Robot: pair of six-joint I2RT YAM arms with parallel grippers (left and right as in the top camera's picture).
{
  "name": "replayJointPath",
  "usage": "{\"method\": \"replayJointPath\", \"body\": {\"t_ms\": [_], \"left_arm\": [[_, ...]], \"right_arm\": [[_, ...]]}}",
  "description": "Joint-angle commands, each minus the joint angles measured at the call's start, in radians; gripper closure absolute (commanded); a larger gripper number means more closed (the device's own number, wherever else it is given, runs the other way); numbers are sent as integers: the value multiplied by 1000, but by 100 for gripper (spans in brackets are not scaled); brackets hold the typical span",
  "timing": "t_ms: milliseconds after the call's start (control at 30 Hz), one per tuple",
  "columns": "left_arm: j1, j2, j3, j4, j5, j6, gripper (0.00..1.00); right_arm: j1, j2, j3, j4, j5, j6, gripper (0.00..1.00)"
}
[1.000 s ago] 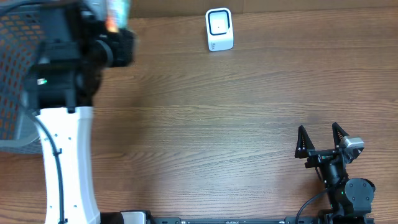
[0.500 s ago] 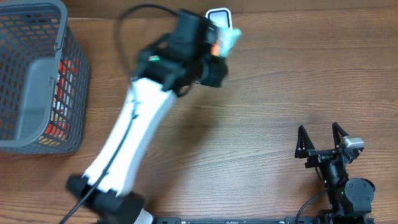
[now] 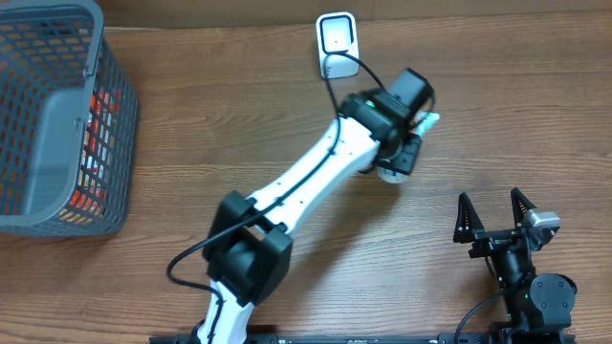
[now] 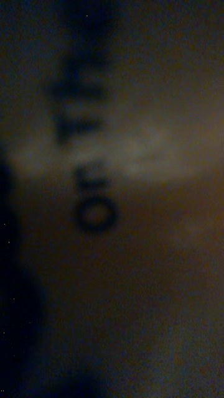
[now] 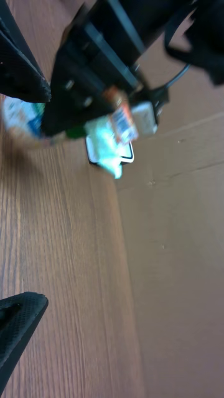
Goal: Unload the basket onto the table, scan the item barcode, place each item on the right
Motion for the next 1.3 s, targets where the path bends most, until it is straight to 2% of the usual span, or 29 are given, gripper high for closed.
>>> {"method": "replayJointPath", "body": {"t_ms": [0, 233, 333, 433, 467, 900, 967, 1000, 1067, 1100, 1267], "left_arm": [[-47, 35, 8, 46, -98, -89, 53], [-121, 96, 8, 80, -234, -224, 52], [-136, 104, 8, 86, -234, -223, 50], [-140, 104, 8, 76, -204, -222, 36], [-140, 104, 8, 72, -193, -221, 34], [-144, 104, 7, 32, -143, -211, 33], [-145, 104, 7, 31, -143, -211, 36], [-145, 104, 7, 30, -143, -209, 41], [-145, 104, 7, 33, -143, -188, 60], [-145, 103, 7, 33, -144, -180, 65], [-144, 103, 7, 31, -144, -173, 69]], "right_arm": [[-6, -8, -11, 5, -3, 3, 0], [-6, -8, -11, 5, -3, 3, 0], [-6, -8, -11, 5, -3, 4, 0], [-6, -8, -11, 5, -3, 3, 0], [-6, -8, -11, 5, -3, 4, 0], [-6, -8, -11, 5, -3, 3, 0], [-6, -8, -11, 5, -3, 3, 0], [-6, -8, -11, 5, -3, 3, 0], [-6, -8, -11, 5, -3, 4, 0], [-6, -8, -11, 5, -3, 3, 0], [-6, -8, -11, 5, -3, 3, 0]]}}
